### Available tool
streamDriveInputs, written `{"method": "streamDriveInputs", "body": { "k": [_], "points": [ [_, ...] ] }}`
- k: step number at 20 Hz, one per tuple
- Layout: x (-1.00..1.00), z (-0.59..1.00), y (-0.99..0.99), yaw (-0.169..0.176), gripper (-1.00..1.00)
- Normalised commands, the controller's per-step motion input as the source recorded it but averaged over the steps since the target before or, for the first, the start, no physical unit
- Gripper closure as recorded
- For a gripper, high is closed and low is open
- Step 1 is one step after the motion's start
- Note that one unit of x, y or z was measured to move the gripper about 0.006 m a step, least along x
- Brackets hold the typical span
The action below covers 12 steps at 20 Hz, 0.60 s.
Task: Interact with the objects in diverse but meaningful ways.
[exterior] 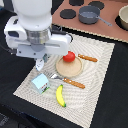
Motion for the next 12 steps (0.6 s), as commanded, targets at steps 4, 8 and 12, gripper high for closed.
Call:
{"method": "streamDriveInputs", "body": {
  "k": [4,8,12],
  "points": [
    [-0.75,-0.22,0.0,-0.005,1.0],
    [-0.79,-0.15,0.0,-0.001,1.0],
    [-0.61,-0.28,-0.01,-0.002,1.0]
  ]
}}
